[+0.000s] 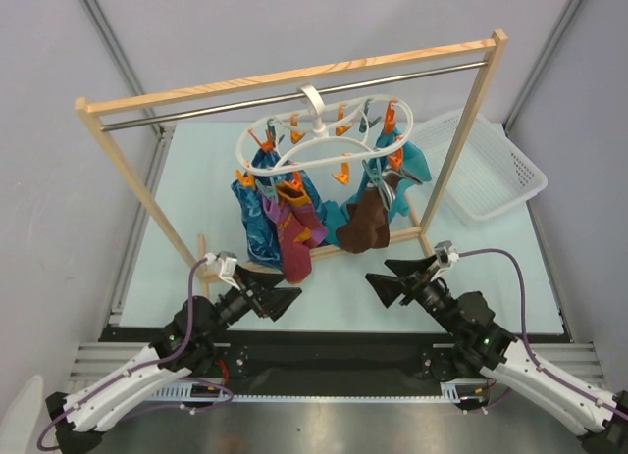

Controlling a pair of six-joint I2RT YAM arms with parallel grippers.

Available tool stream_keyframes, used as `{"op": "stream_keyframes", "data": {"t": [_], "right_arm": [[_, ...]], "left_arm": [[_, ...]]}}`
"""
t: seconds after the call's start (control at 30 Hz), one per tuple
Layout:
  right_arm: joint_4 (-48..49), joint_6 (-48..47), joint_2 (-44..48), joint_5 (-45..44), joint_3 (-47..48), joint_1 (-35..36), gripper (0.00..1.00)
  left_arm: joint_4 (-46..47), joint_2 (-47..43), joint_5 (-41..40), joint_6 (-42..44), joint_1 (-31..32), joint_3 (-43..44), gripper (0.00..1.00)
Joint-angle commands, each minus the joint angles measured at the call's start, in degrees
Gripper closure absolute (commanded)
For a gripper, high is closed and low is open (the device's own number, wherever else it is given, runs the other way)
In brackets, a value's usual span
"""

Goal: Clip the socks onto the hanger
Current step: Reset both arms

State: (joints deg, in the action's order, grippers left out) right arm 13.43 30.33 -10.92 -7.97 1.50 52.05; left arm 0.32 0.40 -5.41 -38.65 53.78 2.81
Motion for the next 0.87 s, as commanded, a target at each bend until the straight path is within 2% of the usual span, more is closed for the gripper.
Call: {"op": "stream_keyframes", "data": {"t": [0.0, 0.13, 0.3, 0.53, 0.83], "right_arm": [[12.2, 2.9, 1.4, -2.3, -7.4, 0.8, 0.0], [6.5, 5.3, 0.9, -6.4, -7.1, 0.9, 0.0], [-1.1, 10.0, 2.0, -10.7, -6.7, 1.5, 0.0], [-3.1, 10.8, 1.3, -15.2, -6.6, 2.6, 0.0], [-1.7, 9.9, -0.6, -11.2, -6.7, 3.1, 0.0]], "left_arm": [[17.3, -6.3, 4.9, -4.7, 0.3, -6.5, 0.01], [23.3, -8.0, 6.6, -8.7, 0.3, -13.3, 0.0], [23.3, -7.2, 8.0, -8.4, 0.4, -13.2, 0.01], [20.4, -7.3, 7.8, -9.2, 0.4, -13.2, 0.01], [20.2, -5.6, 7.3, -8.9, 0.4, -13.0, 0.0]]}}
